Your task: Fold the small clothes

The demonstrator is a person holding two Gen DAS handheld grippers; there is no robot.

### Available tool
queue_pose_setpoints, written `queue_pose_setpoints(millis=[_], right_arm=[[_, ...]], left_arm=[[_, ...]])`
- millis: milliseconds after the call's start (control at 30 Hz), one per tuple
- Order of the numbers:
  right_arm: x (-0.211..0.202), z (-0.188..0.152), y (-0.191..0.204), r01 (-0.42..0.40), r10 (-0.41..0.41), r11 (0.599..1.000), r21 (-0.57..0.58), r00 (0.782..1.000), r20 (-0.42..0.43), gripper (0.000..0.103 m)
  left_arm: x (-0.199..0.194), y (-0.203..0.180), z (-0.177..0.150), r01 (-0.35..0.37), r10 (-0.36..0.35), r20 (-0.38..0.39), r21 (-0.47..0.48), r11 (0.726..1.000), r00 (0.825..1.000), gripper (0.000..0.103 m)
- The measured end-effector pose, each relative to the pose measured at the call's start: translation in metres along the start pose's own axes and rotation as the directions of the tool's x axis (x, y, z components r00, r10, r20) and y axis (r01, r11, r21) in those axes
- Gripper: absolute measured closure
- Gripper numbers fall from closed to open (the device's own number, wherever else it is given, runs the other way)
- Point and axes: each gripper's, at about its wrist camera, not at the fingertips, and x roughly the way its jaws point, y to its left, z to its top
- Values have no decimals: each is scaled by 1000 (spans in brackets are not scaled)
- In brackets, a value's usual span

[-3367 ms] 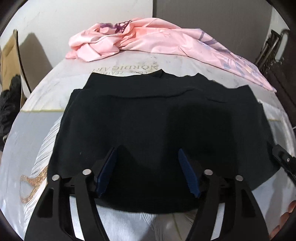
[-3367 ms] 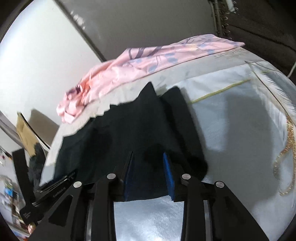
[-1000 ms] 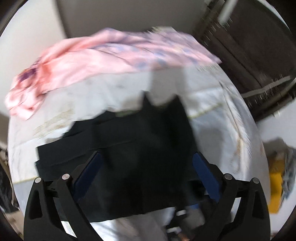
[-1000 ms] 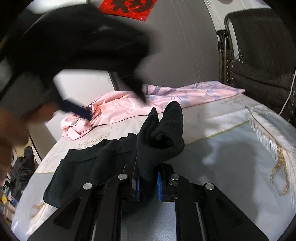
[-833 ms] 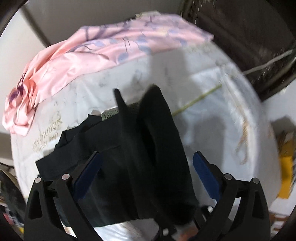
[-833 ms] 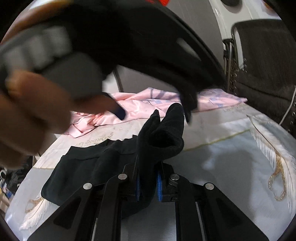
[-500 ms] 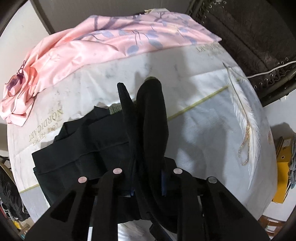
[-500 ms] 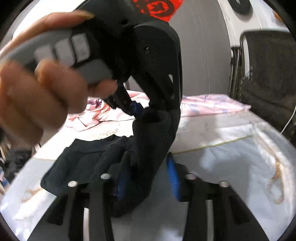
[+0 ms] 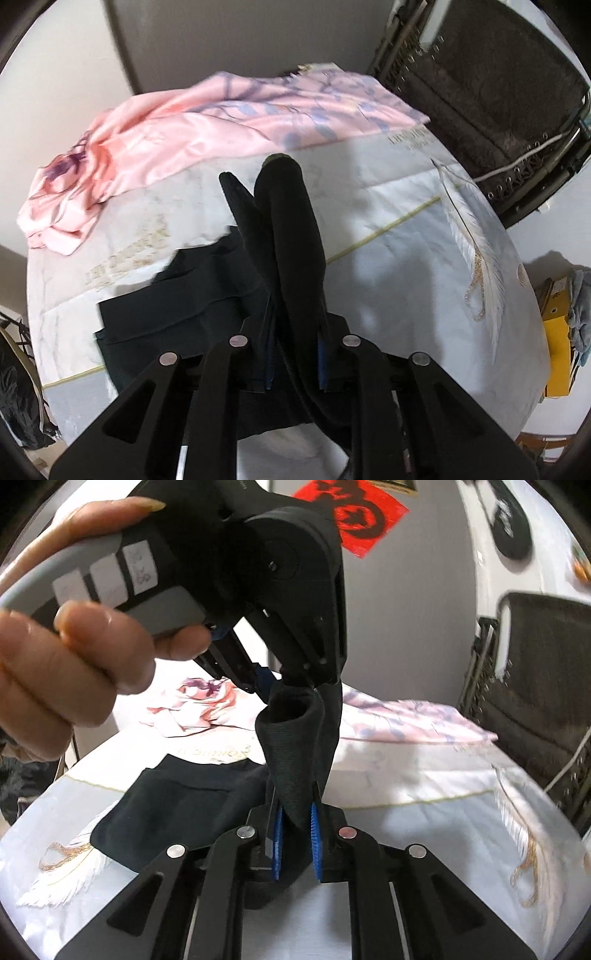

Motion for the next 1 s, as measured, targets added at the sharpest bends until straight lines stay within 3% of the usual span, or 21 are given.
queue_pose_setpoints(millis=[333,567,767,867,967,1000], right_arm=[[-3,20,107,-10,14,965,-260,1000,14,91],[18,-5,183,-48,21,896,-441,998,-65,91],[48,-37,212,-156,37,863,-480,968,-249,91],[46,-45,217,-135,18,849,-511,974,-228,89],[46,-40,212,-168,47,865,-472,965,-257,88],[45,-38,209,-190,68,868,-458,961,-269,87]], left_arm=[[-34,111,-54,4,7,84,-134,991,996,88],[-3,183,-106,16,0,68,-231,973,998,87],[45,221,-147,42,-40,16,-316,948,999,86],[45,228,-157,89,-71,65,-339,936,995,82],[45,232,-161,79,-57,69,-372,925,996,68],[42,235,-162,77,-52,75,-385,920,996,67]])
